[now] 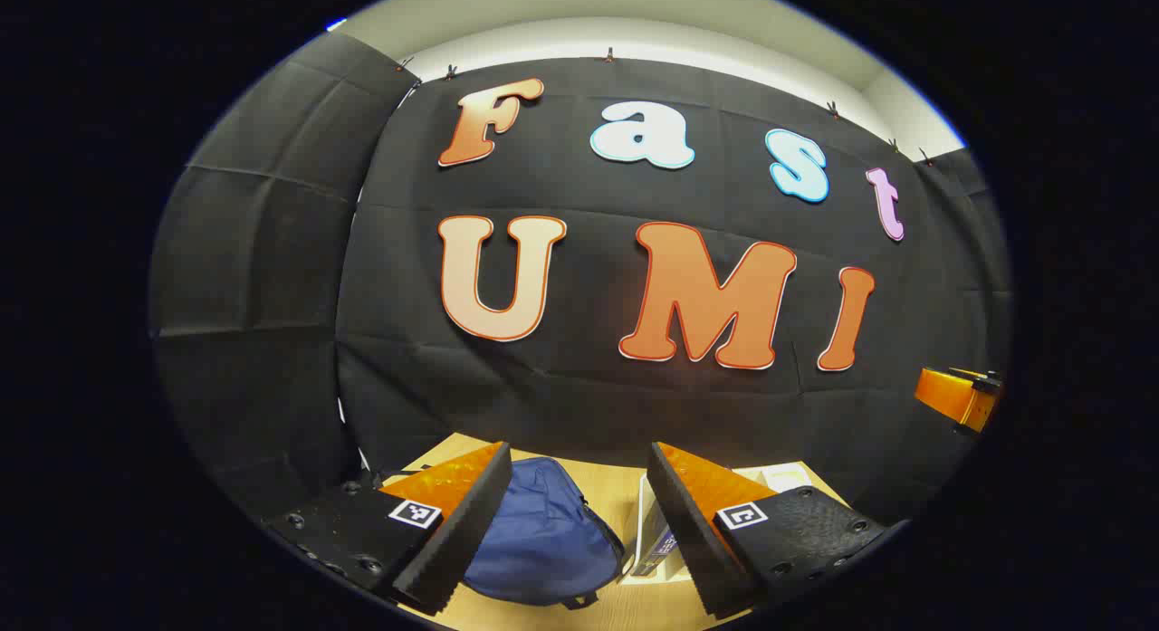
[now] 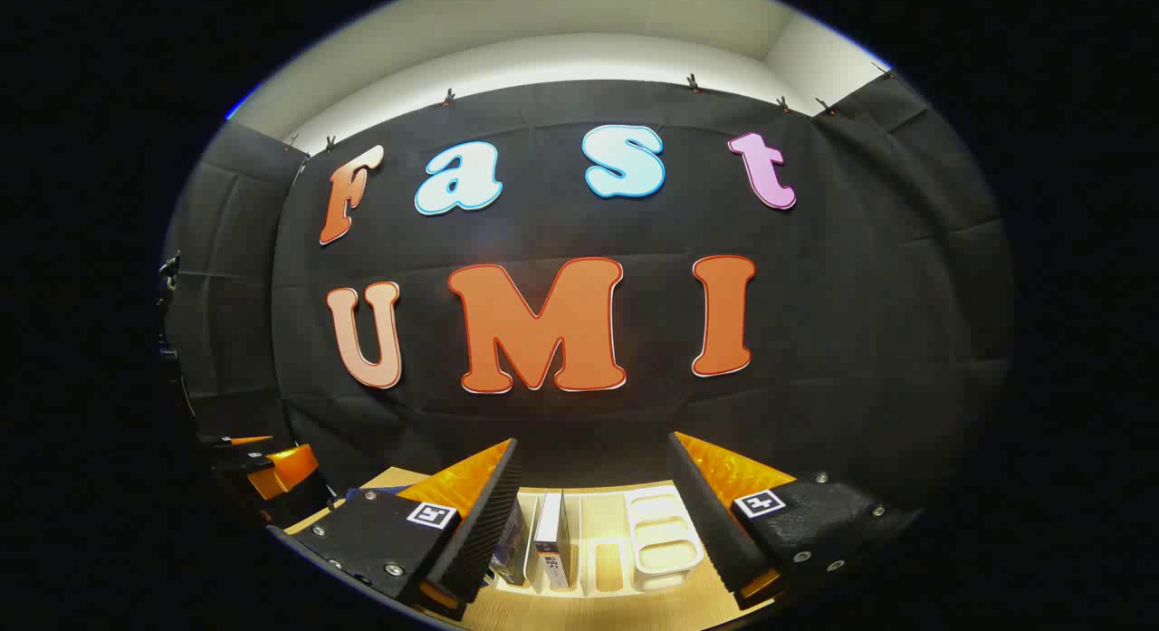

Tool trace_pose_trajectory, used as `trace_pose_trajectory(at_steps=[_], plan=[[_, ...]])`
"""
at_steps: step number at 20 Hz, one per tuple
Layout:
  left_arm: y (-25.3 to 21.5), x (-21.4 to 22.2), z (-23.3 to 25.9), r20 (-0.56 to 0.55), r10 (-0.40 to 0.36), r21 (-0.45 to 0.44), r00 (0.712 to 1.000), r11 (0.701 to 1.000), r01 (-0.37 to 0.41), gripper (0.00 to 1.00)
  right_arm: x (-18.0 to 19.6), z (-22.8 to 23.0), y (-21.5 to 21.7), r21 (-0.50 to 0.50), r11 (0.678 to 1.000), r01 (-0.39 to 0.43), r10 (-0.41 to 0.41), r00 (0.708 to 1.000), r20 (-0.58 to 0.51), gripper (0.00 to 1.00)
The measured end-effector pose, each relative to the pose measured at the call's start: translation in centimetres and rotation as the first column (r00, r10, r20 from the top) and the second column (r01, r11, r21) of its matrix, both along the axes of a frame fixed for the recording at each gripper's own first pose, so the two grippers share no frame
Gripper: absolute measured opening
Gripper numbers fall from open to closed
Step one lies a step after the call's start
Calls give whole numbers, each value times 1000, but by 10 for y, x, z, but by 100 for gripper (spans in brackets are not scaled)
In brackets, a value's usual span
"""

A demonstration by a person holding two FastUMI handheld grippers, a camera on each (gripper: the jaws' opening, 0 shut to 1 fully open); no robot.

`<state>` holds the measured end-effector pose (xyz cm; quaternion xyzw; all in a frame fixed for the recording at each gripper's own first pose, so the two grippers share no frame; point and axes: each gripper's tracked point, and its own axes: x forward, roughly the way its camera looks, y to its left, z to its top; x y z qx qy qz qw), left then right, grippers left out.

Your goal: Open the schoolbag, grab two books from the bookshelf and put them into the schoolbag.

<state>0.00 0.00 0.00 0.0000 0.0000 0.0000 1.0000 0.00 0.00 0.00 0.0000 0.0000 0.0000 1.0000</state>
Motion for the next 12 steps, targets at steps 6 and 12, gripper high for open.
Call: trace_pose_trajectory(at_steps=[6, 12], plan=[[-8, 2, -3, 3, -12, 13, 1000, 1000, 12, 94, 2, -7, -3, -1, 1000, 8, -8, 1000, -14, 95], [-18, -4, -46, -63, -28, -12, 998, 1000, 28, 94, -14, -21, -15, 40, 996, 78, -79, 997, 16, 95]])
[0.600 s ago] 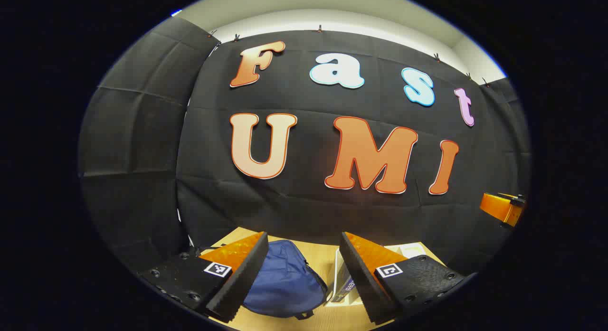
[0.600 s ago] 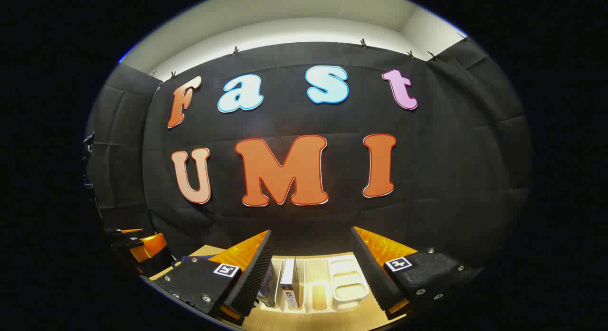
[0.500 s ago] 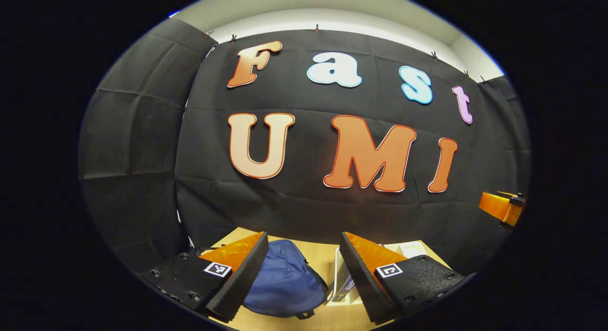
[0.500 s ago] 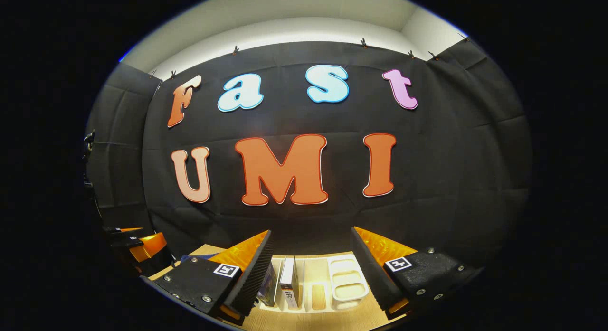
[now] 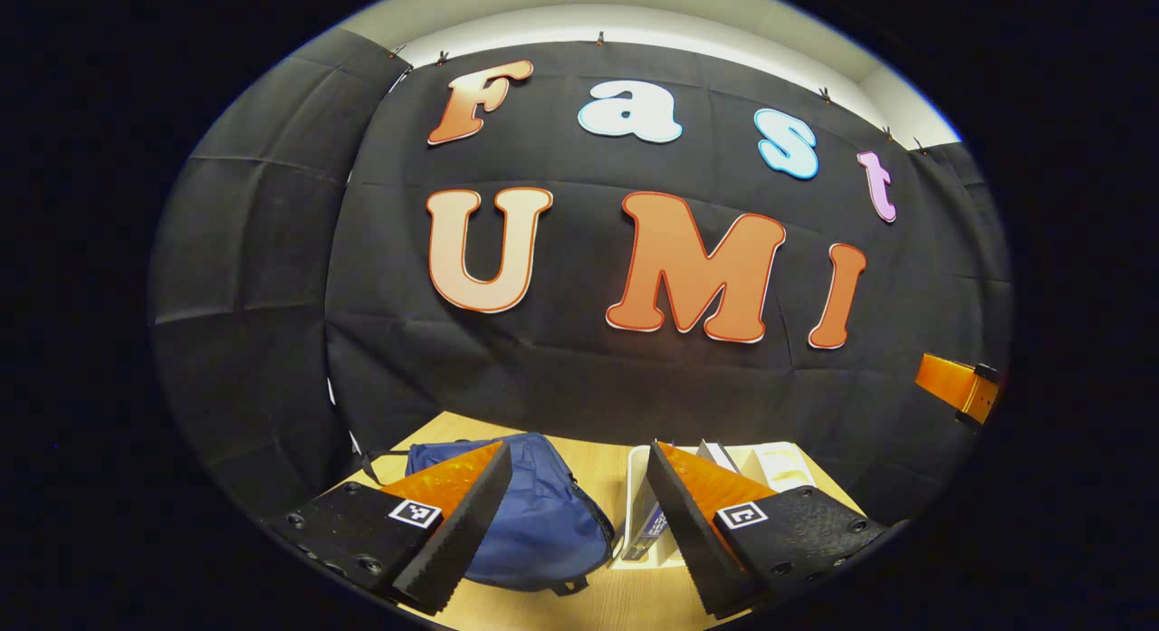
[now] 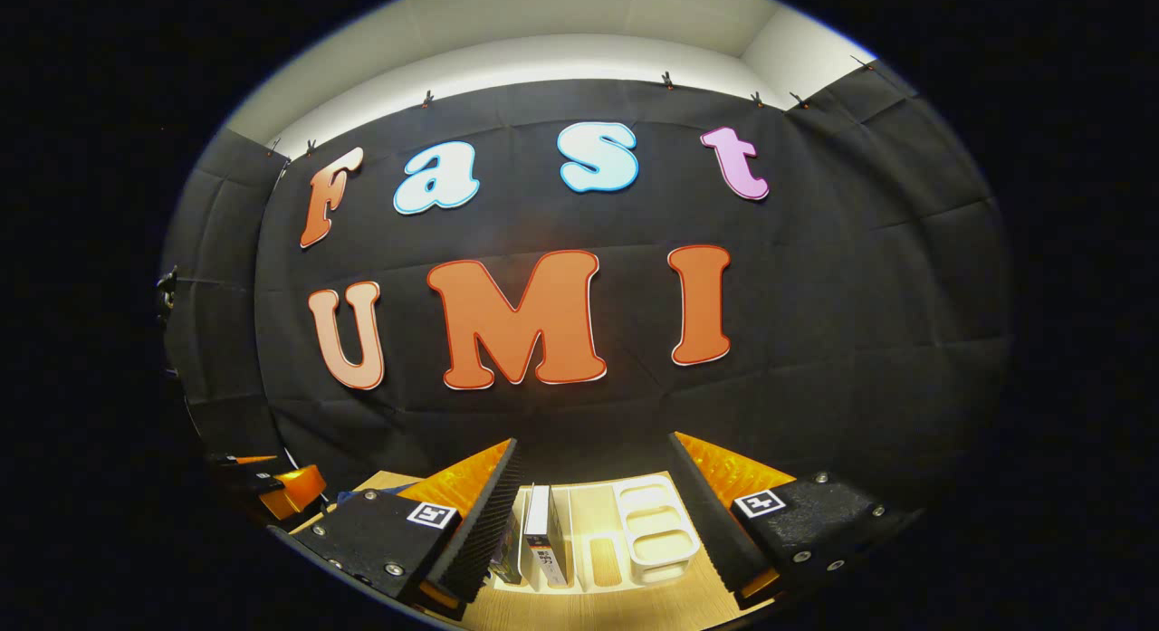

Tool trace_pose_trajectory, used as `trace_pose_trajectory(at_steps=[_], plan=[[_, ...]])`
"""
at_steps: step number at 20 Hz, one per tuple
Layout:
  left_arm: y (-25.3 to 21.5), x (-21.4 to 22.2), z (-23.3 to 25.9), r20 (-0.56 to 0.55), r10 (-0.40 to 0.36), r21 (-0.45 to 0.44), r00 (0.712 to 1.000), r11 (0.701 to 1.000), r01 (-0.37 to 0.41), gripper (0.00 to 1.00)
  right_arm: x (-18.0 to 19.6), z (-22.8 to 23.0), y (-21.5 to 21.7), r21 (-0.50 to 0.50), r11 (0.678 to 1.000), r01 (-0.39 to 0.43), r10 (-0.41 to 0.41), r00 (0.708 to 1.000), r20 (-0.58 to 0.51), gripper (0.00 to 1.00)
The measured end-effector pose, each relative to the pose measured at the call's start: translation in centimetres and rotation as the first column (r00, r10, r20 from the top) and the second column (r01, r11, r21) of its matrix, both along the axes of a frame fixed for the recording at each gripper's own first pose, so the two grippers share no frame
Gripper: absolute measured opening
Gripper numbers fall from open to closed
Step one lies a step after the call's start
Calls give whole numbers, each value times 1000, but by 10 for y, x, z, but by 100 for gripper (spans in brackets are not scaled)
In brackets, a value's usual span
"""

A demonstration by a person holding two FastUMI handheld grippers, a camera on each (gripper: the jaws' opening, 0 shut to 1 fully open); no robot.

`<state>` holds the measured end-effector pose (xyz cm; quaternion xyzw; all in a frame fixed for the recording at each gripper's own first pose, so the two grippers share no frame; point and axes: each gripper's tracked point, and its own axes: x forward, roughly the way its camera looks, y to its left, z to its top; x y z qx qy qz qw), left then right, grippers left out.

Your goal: Open the schoolbag, grab two books from the bookshelf and put them into the schoolbag.

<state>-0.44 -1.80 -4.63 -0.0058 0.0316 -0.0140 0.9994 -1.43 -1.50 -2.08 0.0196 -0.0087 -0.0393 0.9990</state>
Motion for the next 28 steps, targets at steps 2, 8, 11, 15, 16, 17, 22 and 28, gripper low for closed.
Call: trace_pose_trajectory(at_steps=[2, 8, 11, 15, 16, 17, 22, 28], plan=[[-4, -4, 3, 18, -2, 8, 1000, 1000, 2, 94, -4, 2, -3, -20, 1000, -6, 6, 1000, 6, 100], [-23, -11, 10, 72, 16, 14, 997, 1000, -17, 93, -13, -4, -20, -74, 997, -30, 30, 1000, -6, 95], [-29, -17, 9, 77, 25, 2, 997, 1000, -25, 94, -13, -9, -22, -82, 995, -54, 52, 998, -27, 96], [-28, -20, 17, 100, 16, 14, 995, 1000, -17, 94, -14, -7, -23, -97, 994, -57, 56, 998, -18, 95], [-29, -19, 17, 98, 10, 20, 995, 1000, -12, 94, -13, -8, -24, -101, 993, -52, 50, 999, -20, 95], [-27, -19, 20, 103, 7, 27, 995, 1000, -10, 94, -12, -8, -23, -100, 993, -55, 54, 998, -21, 96], [-19, -16, 24, 112, -6, 37, 994, 999, 2, 94, -8, -9, -20, -103, 994, -49, 47, 999, -23, 95], [-13, -11, 26, 122, -12, -7, 992, 1000, 13, 94, -5, -10, -25, -92, 995, -32, 30, 999, -26, 95]])
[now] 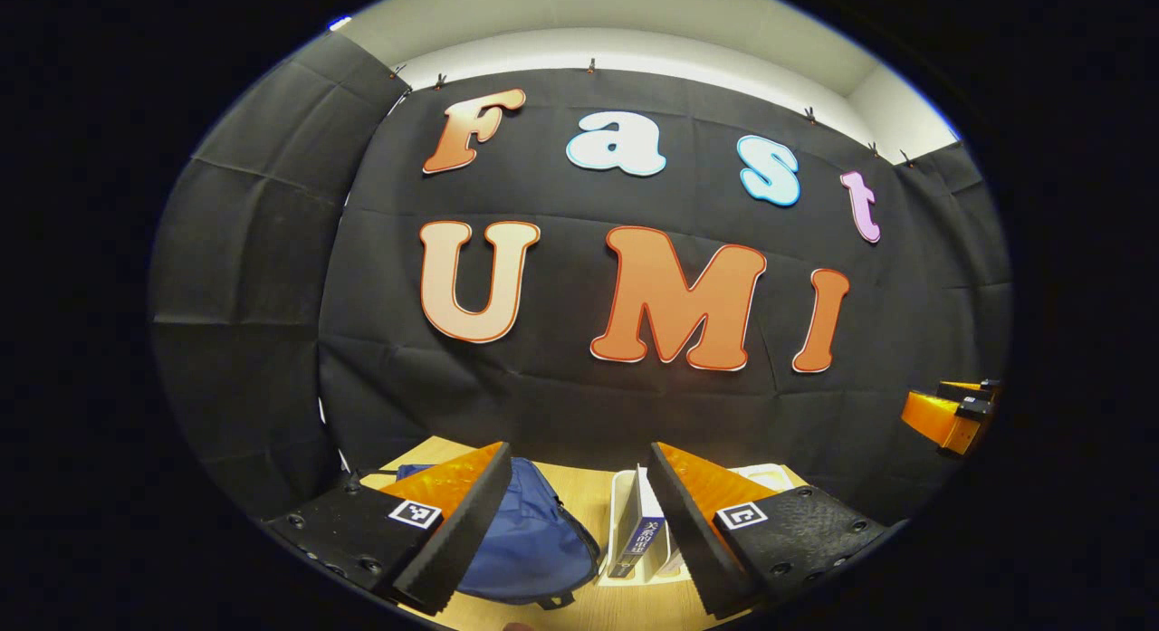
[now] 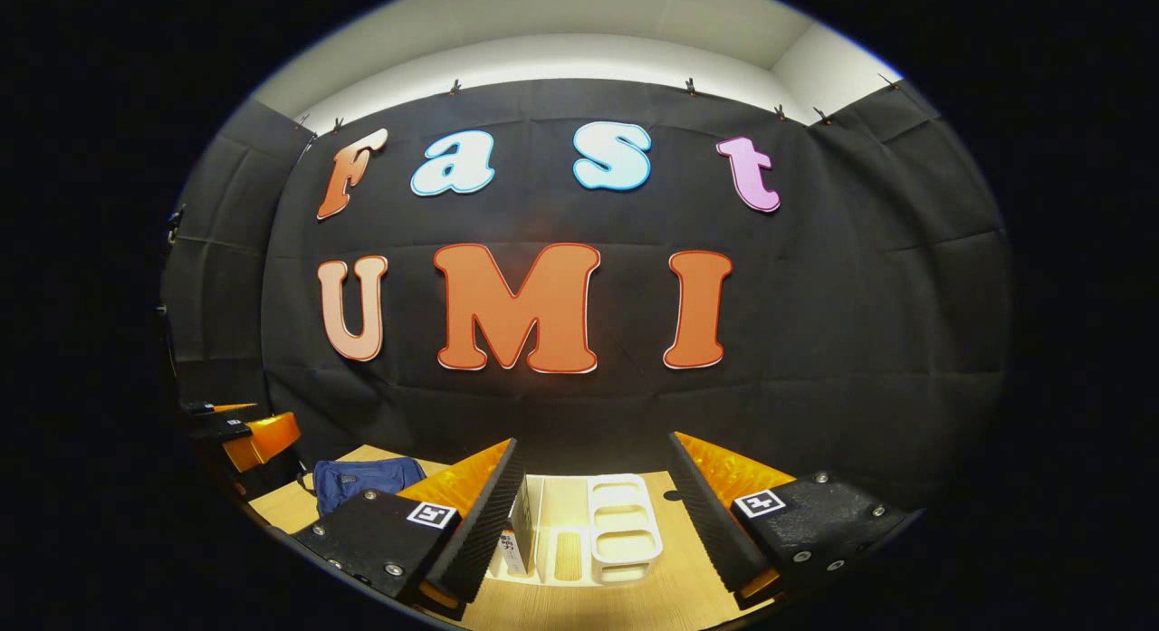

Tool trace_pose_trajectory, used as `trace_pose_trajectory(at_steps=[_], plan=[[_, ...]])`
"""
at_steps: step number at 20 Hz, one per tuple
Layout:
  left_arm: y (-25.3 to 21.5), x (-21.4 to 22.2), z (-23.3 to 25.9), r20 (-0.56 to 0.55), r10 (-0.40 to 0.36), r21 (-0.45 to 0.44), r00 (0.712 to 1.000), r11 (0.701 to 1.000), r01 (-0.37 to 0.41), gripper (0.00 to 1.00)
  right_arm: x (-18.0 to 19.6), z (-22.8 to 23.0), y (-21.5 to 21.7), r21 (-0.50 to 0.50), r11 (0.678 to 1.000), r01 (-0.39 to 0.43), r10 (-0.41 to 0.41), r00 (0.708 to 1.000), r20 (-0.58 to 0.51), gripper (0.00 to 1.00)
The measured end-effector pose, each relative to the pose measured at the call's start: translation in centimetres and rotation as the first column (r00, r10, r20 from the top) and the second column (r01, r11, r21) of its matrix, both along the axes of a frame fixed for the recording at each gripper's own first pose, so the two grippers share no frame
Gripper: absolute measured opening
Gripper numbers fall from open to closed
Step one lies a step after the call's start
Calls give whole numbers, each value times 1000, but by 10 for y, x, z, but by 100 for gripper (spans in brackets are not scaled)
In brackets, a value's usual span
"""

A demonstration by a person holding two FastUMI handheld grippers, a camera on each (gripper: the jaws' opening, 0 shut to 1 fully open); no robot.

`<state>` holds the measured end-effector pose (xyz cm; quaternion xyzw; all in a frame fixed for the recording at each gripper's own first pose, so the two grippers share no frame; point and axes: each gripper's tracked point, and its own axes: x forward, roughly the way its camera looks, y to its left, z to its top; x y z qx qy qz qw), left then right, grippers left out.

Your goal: Open the schoolbag, grab two books from the bookshelf and put them into the schoolbag.

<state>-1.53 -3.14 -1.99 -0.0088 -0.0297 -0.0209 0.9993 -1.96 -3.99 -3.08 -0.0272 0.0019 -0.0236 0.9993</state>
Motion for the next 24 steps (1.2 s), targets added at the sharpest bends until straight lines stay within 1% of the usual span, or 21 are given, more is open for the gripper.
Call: trace_pose_trajectory(at_steps=[5, 8, 11, 12, 14, 15, 16, 18, 20, 22, 23, 24], plan=[[6, 3, -3, -7, 19, -9, 1000, 1000, -19, 94, 1, 2, -2, 13, 1000, 8, -8, 1000, 5, 95], [5, 4, -9, -21, 5, -26, 1000, 1000, -5, 95, 3, 5, -2, 50, 999, 0, 0, 1000, 6, 95], [9, 8, -20, -38, 6, -14, 999, 1000, -6, 94, 4, 3, -3, 36, 999, 3, -3, 1000, 6, 95], [9, 9, -25, -47, 0, -18, 999, 1000, -1, 94, 5, 3, -2, 29, 1000, 1, -1, 1000, 7, 100], [11, 14, -42, -72, 0, -6, 997, 1000, -1, 94, 7, 2, -2, 22, 1000, -7, 7, 1000, 1, 100], [14, 17, -51, -85, 13, 23, 996, 1000, -11, 94, 8, 0, -2, 24, 1000, -8, 8, 1000, -3, 96], [16, 19, -59, -99, 26, 62, 995, 998, -20, 93, 8, -2, -3, 29, 1000, -9, 9, 1000, -9, 95], [16, 23, -73, -109, 38, 142, 993, 990, -23, 95, 10, -6, -8, 31, 1000, -1, 1, 1000, -17, 95], [12, 27, -94, -130, 48, 227, 990, 974, -18, 94, 12, -9, -13, 22, 1000, 9, -9, 1000, -22, 95], [10, 33, -120, -154, 70, 341, 986, 940, -13, 94, 14, -13, -19, 20, 1000, 17, -17, 999, -34, 95], [7, 37, -134, -166, 74, 403, 983, 915, -1, 94, 14, -15, -23, 24, 999, 22, -21, 999, -40, 95], [4, 40, -149, -172, 87, 469, 981, 883, 4, 95, 15, -18, -27, 28, 999, 30, -29, 999, -46, 95]])
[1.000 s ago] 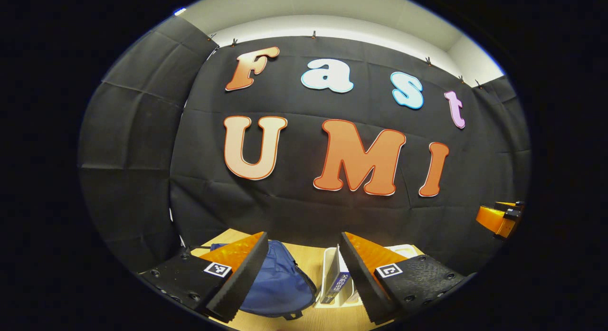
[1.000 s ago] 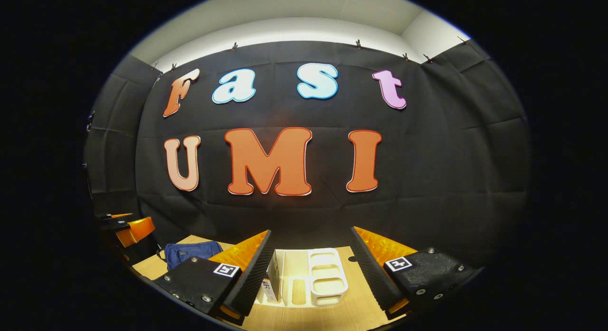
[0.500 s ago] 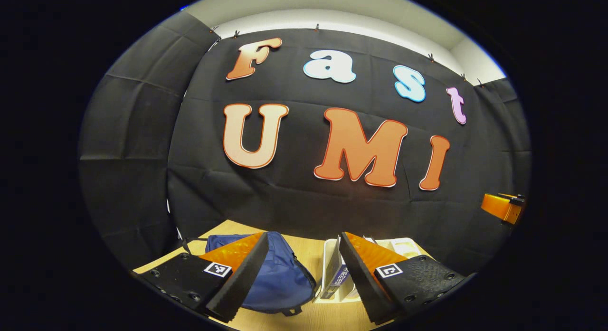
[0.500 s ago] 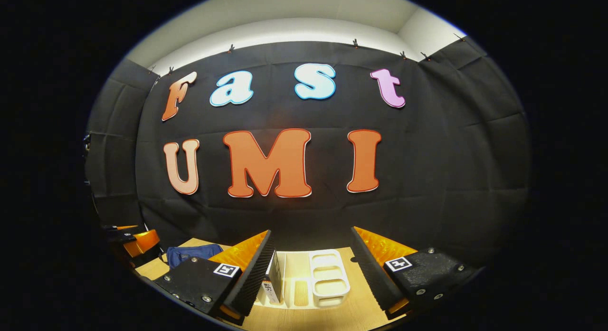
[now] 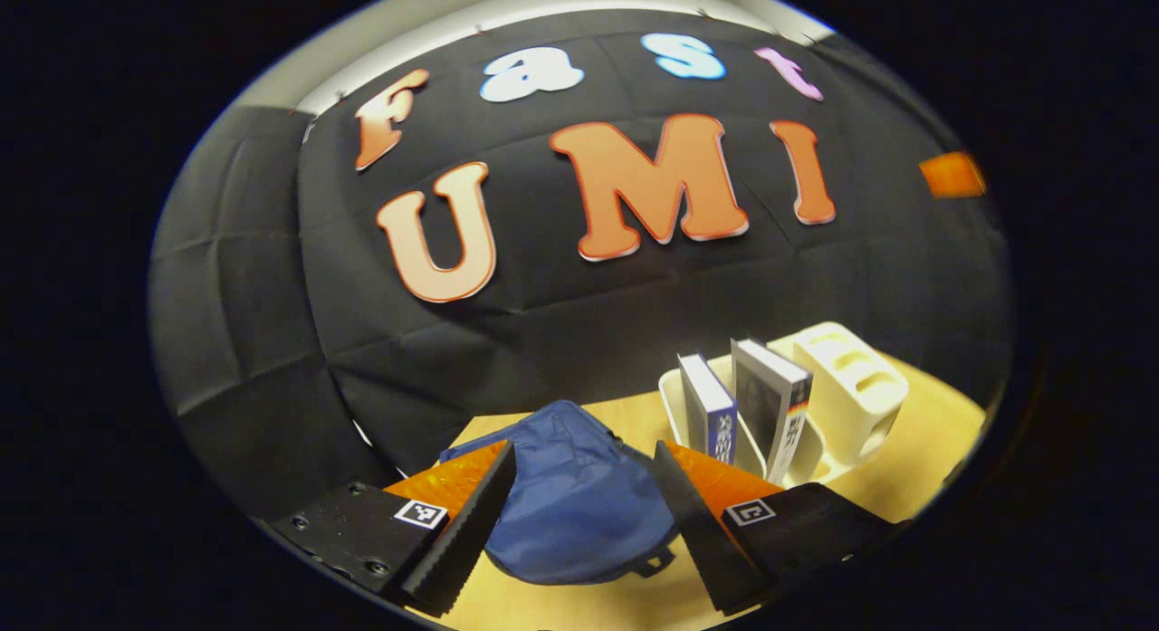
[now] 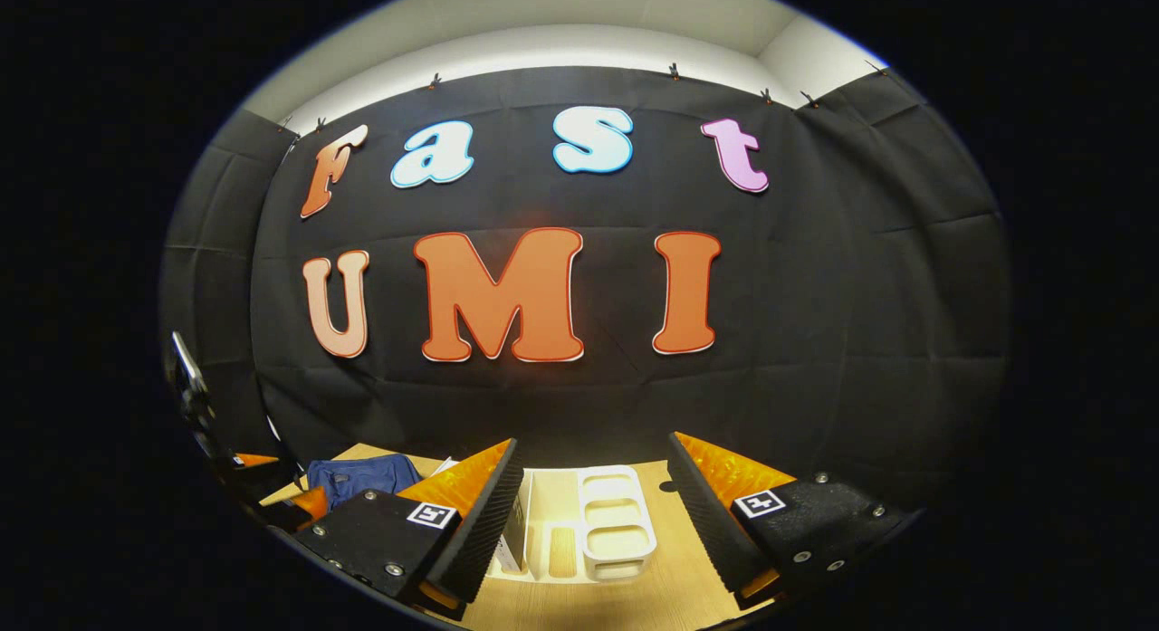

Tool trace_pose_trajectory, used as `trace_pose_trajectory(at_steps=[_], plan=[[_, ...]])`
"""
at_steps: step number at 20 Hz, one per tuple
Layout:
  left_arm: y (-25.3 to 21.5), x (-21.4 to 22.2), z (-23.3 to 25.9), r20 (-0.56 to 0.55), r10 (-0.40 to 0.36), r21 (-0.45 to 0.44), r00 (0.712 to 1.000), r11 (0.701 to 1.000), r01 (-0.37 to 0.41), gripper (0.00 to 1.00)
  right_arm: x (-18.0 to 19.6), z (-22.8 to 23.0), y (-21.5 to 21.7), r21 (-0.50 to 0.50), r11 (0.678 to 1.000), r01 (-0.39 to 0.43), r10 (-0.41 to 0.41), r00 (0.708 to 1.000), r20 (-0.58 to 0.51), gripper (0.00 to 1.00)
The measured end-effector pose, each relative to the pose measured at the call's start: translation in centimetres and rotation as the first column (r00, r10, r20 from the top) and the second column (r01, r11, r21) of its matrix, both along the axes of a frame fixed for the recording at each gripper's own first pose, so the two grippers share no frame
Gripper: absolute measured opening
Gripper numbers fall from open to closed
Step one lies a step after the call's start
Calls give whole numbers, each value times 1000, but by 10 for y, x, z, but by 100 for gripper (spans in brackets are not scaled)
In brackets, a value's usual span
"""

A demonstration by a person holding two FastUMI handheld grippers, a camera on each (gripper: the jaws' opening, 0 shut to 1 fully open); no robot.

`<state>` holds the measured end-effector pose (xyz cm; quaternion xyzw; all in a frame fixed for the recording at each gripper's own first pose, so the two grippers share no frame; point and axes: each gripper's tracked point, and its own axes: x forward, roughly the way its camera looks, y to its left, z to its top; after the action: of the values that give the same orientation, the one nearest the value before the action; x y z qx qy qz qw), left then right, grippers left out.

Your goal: Open the schoolbag, grab two books from the bookshelf and put them into the schoolbag.

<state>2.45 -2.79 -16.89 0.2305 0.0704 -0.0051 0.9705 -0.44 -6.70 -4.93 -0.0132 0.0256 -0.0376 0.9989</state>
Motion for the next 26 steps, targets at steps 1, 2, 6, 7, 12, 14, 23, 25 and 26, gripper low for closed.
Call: trace_pose_trajectory(at_steps=[1, 2, 6, 7, 12, 14, 23, 25, 26], plan=[[-2, 4, -16, -14, 1, 71, 1000, 997, 0, 95, 1, -2, -5, 1, 1000, 11, -11, 1000, -9, 95], [-6, 9, -28, -22, -7, 134, 1000, 991, 10, 95, 2, -5, -10, 0, 1000, 22, -22, 1000, -15, 95], [-36, 17, -98, -108, -100, 372, 989, 919, 133, 95, -1, -12, -30, -17, 998, 67, -68, 997, -41, 95], [-43, 20, -117, -138, -124, 414, 983, 894, 171, 95, -1, -13, -35, -29, 996, 79, -80, 996, -46, 95], [-25, 31, -204, -331, -78, 533, 940, 807, 254, 95, 3, -23, -51, -46, 992, 118, -121, 989, -85, 95], [-18, 43, -214, -340, -67, 561, 938, 786, 259, 97, 3, -25, -54, -55, 991, 123, -128, 987, -97, 96], [26, 52, -210, -349, 19, 626, 937, 748, 218, 97, 8, -33, -52, -35, 992, 120, -123, 985, -122, 95], [29, 55, -195, -317, 23, 656, 948, 727, 202, 97, 8, -36, -48, -27, 993, 113, -116, 985, -126, 95], [32, 58, -192, -308, 36, 670, 951, 718, 189, 96, 8, -37, -48, -20, 994, 110, -111, 985, -129, 95]])
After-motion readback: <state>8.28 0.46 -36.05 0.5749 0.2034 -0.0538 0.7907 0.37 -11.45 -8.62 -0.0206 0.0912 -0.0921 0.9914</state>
